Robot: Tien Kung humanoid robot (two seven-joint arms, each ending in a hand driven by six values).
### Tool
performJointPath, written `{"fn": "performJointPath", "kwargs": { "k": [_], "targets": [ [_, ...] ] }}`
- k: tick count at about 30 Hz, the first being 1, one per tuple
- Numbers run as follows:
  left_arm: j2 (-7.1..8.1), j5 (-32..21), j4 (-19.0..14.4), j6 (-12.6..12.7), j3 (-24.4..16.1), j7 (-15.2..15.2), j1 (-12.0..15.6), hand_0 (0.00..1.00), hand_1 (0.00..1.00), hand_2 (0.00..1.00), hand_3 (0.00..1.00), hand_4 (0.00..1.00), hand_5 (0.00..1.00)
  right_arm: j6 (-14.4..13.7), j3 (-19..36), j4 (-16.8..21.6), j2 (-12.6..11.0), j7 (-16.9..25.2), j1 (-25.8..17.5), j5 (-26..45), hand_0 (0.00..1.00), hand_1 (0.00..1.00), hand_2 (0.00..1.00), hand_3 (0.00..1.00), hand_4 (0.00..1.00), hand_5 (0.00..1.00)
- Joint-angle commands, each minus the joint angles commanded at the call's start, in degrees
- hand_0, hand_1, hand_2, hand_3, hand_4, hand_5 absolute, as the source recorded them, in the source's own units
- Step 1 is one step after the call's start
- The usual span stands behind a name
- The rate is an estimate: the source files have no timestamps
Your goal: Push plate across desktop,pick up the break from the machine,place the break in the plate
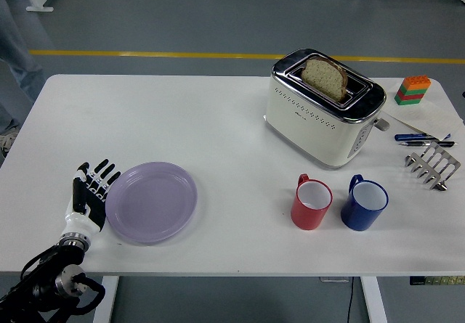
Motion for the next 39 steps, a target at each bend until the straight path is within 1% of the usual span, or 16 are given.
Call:
{"fn": "performJointPath", "kwargs": {
  "k": [19, 23, 32, 35, 39],
  "targets": [
    [-1.13, -2.45, 0.64, -0.65, 4.09, 0.06, -2.09, 0.795, 0.795, 0.816, 0.758, 0.581, 0.998, -0.07, 0.1, 0.06, -0.05, 0.03, 0.21, 0.08, 0.732, 0.696, 0.693, 0.643, 0.503, 0.229],
    [-1.74, -3.58, 1.16, -0.99, 4.97, 0.14, -2.88, 0.795, 0.795, 0.816, 0.758, 0.581, 0.998, -0.03, 0.04, 0.05, 0.1, 0.0, 0.31, 0.03, 0.732, 0.696, 0.693, 0.643, 0.503, 0.229],
    [-2.43, -5.26, 1.84, -1.56, 6.31, 0.19, -4.17, 0.793, 0.794, 0.816, 0.758, 0.579, 0.998, -0.04, 0.04, 0.03, 0.13, 0.02, 0.35, 0.05, 0.73, 0.696, 0.692, 0.643, 0.503, 0.229],
    [-2.7, -6.04, 2.41, -1.8, 7.0, 0.26, -4.79, 0.793, 0.794, 0.816, 0.758, 0.579, 0.998, -0.04, 0.07, 0.03, 0.14, 0.02, 0.42, 0.06, 0.73, 0.696, 0.692, 0.643, 0.503, 0.229],
    [-3.16, -8.75, 3.38, -2.48, 8.31, 0.39, -5.85, 0.795, 0.794, 0.815, 0.758, 0.578, 0.998, -0.05, 0.09, 0.05, 0.04, 0.01, 0.6, 0.19, 0.731, 0.695, 0.693, 0.643, 0.503, 0.228]
  ]
}}
